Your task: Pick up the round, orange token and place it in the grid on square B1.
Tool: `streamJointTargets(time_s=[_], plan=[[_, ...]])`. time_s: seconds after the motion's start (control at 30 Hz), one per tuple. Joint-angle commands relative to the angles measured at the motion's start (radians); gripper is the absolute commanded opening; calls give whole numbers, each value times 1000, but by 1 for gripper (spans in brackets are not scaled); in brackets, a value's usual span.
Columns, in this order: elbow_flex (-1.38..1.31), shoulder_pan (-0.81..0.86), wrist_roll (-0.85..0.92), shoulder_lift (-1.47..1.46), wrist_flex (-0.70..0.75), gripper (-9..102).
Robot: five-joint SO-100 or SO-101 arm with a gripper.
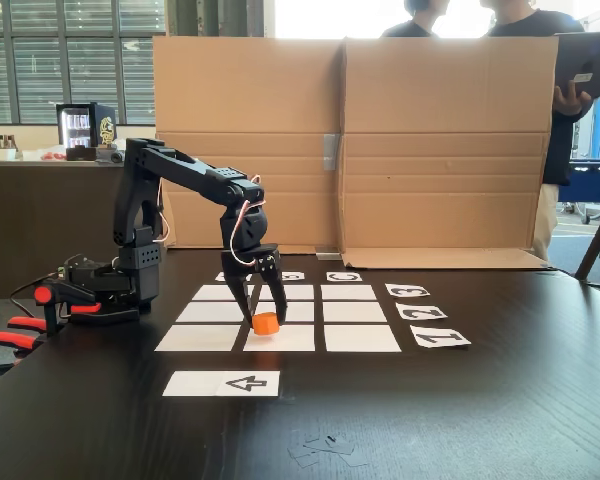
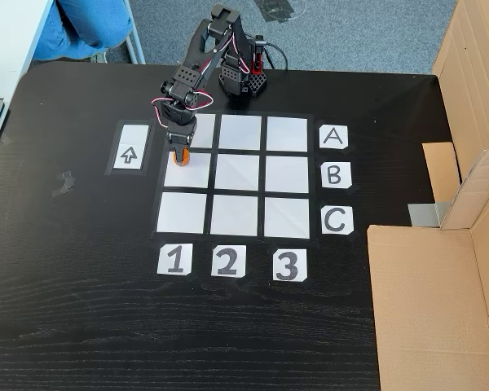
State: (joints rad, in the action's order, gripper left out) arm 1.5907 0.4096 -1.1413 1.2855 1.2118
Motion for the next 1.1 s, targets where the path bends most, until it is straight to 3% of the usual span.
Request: streamJointTargets(time_s=[0.0,0.23,0.43,0.57,0.67,1.07], plan=[[-51,-18,-11,-5,-9,0],[-60,-28,-5,-17,-9,1],[-34,-25,0,-20,-6,33],[-18,-14,12,-20,-9,43],[5,-3,15,-9,-25,44],[558,150,44,482,-434,45]])
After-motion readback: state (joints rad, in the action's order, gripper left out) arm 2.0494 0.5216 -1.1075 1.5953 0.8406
